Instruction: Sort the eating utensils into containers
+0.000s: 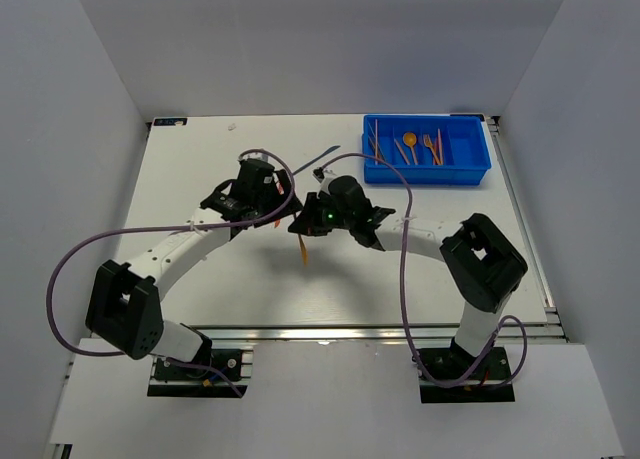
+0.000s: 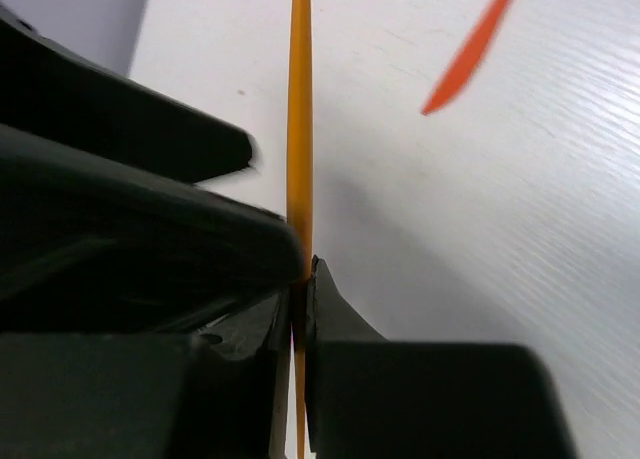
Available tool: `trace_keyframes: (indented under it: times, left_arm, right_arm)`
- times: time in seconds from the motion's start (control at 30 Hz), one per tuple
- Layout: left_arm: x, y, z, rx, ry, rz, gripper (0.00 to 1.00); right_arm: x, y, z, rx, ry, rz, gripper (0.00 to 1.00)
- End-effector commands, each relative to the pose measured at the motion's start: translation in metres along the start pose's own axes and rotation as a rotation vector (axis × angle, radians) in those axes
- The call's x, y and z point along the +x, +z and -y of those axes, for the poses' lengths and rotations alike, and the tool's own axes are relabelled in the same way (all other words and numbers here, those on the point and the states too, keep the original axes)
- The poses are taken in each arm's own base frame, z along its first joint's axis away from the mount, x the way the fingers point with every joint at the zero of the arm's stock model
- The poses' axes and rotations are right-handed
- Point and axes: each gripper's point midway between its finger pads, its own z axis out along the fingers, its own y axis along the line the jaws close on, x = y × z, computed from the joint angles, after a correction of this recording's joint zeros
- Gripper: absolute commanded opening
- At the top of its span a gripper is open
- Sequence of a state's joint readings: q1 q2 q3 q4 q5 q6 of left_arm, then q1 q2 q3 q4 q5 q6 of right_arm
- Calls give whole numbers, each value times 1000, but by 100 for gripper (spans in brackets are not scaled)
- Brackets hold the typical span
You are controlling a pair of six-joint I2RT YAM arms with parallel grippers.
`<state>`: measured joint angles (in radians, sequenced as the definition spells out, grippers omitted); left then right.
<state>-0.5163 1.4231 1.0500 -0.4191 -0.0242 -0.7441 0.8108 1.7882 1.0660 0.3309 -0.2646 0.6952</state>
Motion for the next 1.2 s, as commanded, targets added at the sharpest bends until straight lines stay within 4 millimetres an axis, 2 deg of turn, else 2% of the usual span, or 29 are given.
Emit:
trace_keyframes:
  times: [0.0, 0.03, 0.07, 0.1, 0.13, 0.17, 0.2, 0.23, 0.27, 0.3, 0.33, 0.37, 0.4, 0.43, 0.47, 0.5, 0.53, 0.6, 0.63, 0.67, 0.7, 0.73, 0.77, 0.93, 0.97, 1.17]
  left_arm:
    - [-30, -25, 5, -39, 4, 102, 98]
    - [-30, -31, -6, -104, 17, 97, 98]
    - [-50, -46, -2, -123, 41, 154, 98]
    - [-62, -56, -13, -193, 57, 209, 98]
    - [-63, -66, -22, -240, 81, 214, 98]
    - [-69, -76, -27, -266, 125, 239, 98]
    - [-73, -89, -32, -273, 144, 273, 98]
    - [-73, -93, -33, -263, 174, 282, 98]
    - [-69, -95, -36, -257, 233, 271, 98]
    - [-56, -92, -44, -248, 259, 243, 98]
    - [-51, -89, -47, -243, 279, 235, 98]
    - [-44, -85, -53, -249, 308, 218, 98]
    - [-32, -78, -65, -262, 322, 196, 98]
    - [-25, -73, -70, -267, 334, 183, 98]
    - [-20, -69, -75, -271, 336, 172, 98]
    - [-10, -61, -82, -278, 342, 148, 98]
    - [-3, -57, -80, -257, 349, 118, 98]
    - [2, -53, -81, -256, 358, 86, 98]
    - [5, -51, -83, -257, 360, 77, 98]
    - [5, -50, -83, -256, 360, 76, 98]
    - [5, -50, -82, -252, 363, 77, 98]
    - [5, -51, -83, -250, 364, 79, 98]
    - [5, -52, -83, -253, 364, 83, 98]
    - [5, -54, -78, -221, 355, 97, 98]
    - [6, -53, -78, -216, 355, 93, 98]
    - [9, -50, -81, -230, 360, 74, 98]
  right_arm:
    - [-34, -14, 10, 73, -43, 87, 0]
    - [-44, -22, 23, 114, -47, 102, 0]
    - [-73, -40, 50, 191, -88, 162, 0]
    - [-79, -54, 74, 268, -95, 146, 0]
    - [-95, -69, 98, 346, -111, 166, 0]
    - [-122, -98, 143, 454, -95, 200, 0]
    - [-156, -117, 157, 506, -179, 228, 0]
    - [-162, -134, 181, 579, -184, 187, 0]
    - [-177, -157, 229, 677, -163, 180, 0]
    - [-226, -175, 228, 705, -257, 230, 0]
    - [-220, -178, 263, 760, -225, 151, 0]
    - [-237, -199, 287, 813, -210, 159, 0]
    - [-286, -218, 278, 830, -265, 240, 0]
    - [-280, -216, 307, 865, -255, 177, 0]
    - [-294, -229, 319, 890, -257, 194, 0]
    - [-329, -244, 310, 899, -321, 257, 0]
    - [-325, -247, 338, 945, -302, 225, 0]
    - [-337, -248, 346, 964, -341, 232, 0]
    - [-336, -249, 358, 990, -349, 222, 0]
    - [-339, -263, 370, 1016, -346, 246, 0]
    - [-336, -263, 376, 1019, -346, 246, 0]
    - [-321, -262, 386, 1033, -327, 222, 0]
    - [-326, -265, 389, 1040, -335, 258, 0]
    - [-320, -260, 409, 1039, -324, 268, 0]
    - [-325, -263, 409, 1042, -324, 283, 0]
    - [-316, -272, 425, 1050, -274, 300, 0]
